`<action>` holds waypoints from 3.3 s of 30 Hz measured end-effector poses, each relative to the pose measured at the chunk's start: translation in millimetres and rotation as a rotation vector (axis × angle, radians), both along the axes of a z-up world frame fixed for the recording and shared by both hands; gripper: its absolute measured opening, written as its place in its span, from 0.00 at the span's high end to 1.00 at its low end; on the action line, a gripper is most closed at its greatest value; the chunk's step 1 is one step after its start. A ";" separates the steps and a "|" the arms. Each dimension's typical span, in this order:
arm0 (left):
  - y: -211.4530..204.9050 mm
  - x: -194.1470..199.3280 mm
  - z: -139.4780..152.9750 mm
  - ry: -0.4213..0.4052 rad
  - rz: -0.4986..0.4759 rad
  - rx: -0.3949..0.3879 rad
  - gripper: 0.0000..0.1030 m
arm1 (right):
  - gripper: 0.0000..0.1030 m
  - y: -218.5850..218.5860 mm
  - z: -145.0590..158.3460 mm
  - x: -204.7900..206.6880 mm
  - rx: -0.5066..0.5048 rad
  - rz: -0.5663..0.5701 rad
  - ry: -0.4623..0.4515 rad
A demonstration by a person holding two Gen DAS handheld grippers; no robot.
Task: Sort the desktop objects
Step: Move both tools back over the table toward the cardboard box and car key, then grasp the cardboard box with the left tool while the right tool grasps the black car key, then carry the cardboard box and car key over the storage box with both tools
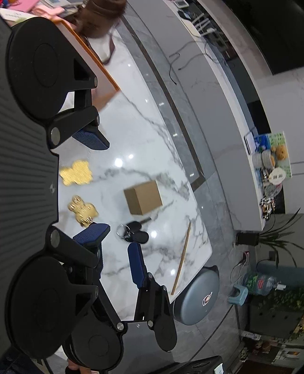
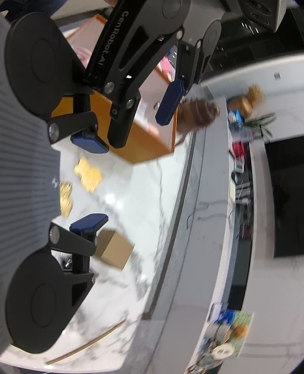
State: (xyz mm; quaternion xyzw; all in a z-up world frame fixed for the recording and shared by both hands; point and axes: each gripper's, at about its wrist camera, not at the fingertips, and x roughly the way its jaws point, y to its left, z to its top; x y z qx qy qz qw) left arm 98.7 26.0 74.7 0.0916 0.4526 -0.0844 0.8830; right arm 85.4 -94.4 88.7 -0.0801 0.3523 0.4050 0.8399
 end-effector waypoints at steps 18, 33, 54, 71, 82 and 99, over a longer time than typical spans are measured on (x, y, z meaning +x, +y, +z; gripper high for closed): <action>-34.2 70.8 -53.1 0.056 -0.021 -0.104 0.21 | 0.43 -45.0 -45.3 64.6 -0.044 -0.183 0.081; -30.5 103.6 -104.7 0.056 0.071 -0.093 0.19 | 0.36 -63.3 -91.9 95.2 -0.157 -0.259 0.125; -19.4 134.7 -145.8 0.036 0.101 -0.035 0.15 | 0.32 -24.8 -116.0 106.3 -0.166 -0.230 0.138; -4.0 145.8 -162.7 0.058 0.165 -0.075 0.14 | 0.37 -10.1 -127.4 112.9 -0.195 -0.285 0.087; 2.3 137.8 -158.0 0.070 0.153 -0.093 0.31 | 0.38 -30.4 -120.9 115.8 -0.178 -0.316 0.137; 5.6 105.7 -125.1 0.018 0.160 -0.163 0.34 | 0.38 -37.8 -96.7 110.0 -0.136 -0.325 0.115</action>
